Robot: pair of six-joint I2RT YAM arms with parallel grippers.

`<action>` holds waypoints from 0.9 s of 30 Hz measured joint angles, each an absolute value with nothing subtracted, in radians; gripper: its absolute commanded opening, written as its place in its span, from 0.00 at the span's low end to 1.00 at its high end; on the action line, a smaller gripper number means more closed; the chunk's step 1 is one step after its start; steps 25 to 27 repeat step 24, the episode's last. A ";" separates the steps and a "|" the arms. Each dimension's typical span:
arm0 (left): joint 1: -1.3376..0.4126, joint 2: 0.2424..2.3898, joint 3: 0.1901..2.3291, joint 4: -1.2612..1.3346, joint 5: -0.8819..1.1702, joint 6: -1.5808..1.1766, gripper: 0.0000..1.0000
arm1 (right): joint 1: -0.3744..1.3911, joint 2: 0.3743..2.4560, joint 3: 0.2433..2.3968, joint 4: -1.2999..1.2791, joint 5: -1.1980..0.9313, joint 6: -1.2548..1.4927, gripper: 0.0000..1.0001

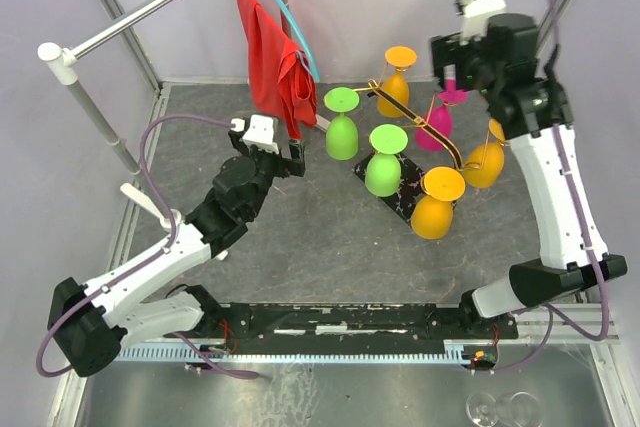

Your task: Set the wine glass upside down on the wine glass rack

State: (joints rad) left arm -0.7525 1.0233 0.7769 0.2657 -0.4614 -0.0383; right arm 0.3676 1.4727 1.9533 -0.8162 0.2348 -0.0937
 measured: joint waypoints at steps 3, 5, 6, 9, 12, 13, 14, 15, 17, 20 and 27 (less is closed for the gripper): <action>-0.753 1.038 0.777 0.247 -0.500 -0.051 0.99 | 0.168 1.475 1.947 -0.832 0.133 -0.062 1.00; -0.753 1.041 0.777 0.237 -0.522 -0.052 0.99 | 0.074 1.466 1.918 -0.826 0.091 -0.044 1.00; -0.753 1.041 0.777 0.237 -0.533 -0.052 0.99 | 0.026 1.454 1.883 -0.819 0.067 -0.034 1.00; -0.753 1.041 0.777 0.241 -0.559 -0.052 0.99 | -0.041 1.424 1.806 -0.823 0.024 -0.019 1.00; -0.753 1.041 0.777 0.241 -0.573 -0.052 0.99 | -0.073 1.411 1.779 -0.824 -0.009 -0.006 1.00; -0.753 1.041 0.777 0.241 -0.575 -0.052 0.99 | -0.079 1.408 1.777 -0.822 -0.021 -0.002 1.00; -0.753 1.041 0.777 0.241 -0.575 -0.052 0.99 | -0.083 1.406 1.776 -0.818 -0.029 0.001 1.00; -0.753 1.041 0.777 0.242 -0.576 -0.052 0.99 | -0.085 1.403 1.776 -0.814 -0.038 0.005 1.00; -0.753 1.041 0.777 0.245 -0.575 -0.052 0.99 | -0.087 1.399 1.774 -0.801 -0.052 0.011 1.00; -0.753 1.041 0.777 0.254 -0.576 -0.052 0.99 | -0.087 1.394 1.763 -0.790 -0.062 0.015 1.00; -0.753 1.041 0.777 0.265 -0.578 -0.052 0.99 | -0.088 1.388 1.744 -0.775 -0.068 0.015 1.00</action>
